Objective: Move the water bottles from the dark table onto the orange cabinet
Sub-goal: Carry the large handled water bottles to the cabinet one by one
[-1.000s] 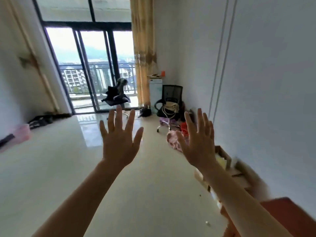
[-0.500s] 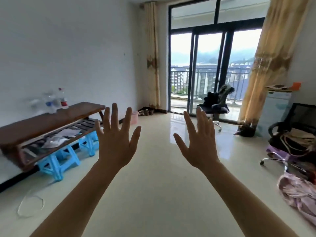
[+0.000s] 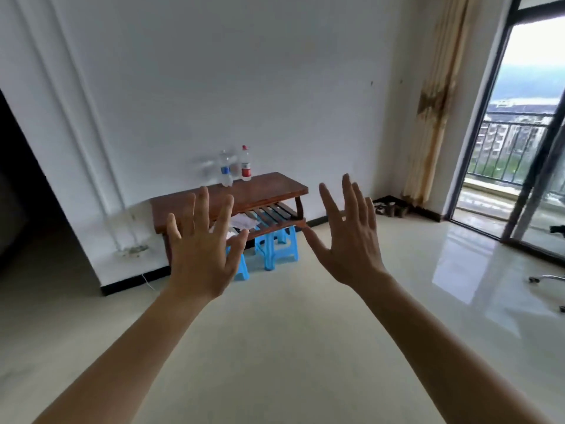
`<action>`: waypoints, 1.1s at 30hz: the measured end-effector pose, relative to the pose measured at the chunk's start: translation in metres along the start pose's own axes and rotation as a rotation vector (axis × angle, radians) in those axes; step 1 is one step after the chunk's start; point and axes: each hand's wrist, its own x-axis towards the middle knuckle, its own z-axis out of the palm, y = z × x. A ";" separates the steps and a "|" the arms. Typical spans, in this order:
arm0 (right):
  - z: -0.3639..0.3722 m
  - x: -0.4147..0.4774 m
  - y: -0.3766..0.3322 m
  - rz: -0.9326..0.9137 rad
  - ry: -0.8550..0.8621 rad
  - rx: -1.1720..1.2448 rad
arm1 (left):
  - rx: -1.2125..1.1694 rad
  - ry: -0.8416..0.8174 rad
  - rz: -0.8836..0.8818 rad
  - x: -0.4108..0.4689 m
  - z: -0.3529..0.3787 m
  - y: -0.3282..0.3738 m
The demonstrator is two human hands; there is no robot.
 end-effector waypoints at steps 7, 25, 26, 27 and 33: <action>0.173 0.131 0.004 -0.148 -0.030 0.035 | 0.086 0.000 -0.110 0.102 0.112 -0.094; 0.502 0.361 0.187 -0.034 -0.162 0.019 | 0.064 -0.155 -0.147 0.401 0.436 -0.176; 0.520 0.386 0.199 -0.028 -0.172 0.025 | 0.078 -0.162 -0.149 0.425 0.454 -0.178; 0.534 0.407 0.207 -0.016 -0.176 0.034 | 0.082 -0.159 -0.156 0.446 0.466 -0.181; 0.618 0.549 0.245 -0.057 -0.159 0.083 | 0.143 -0.105 -0.169 0.566 0.540 -0.207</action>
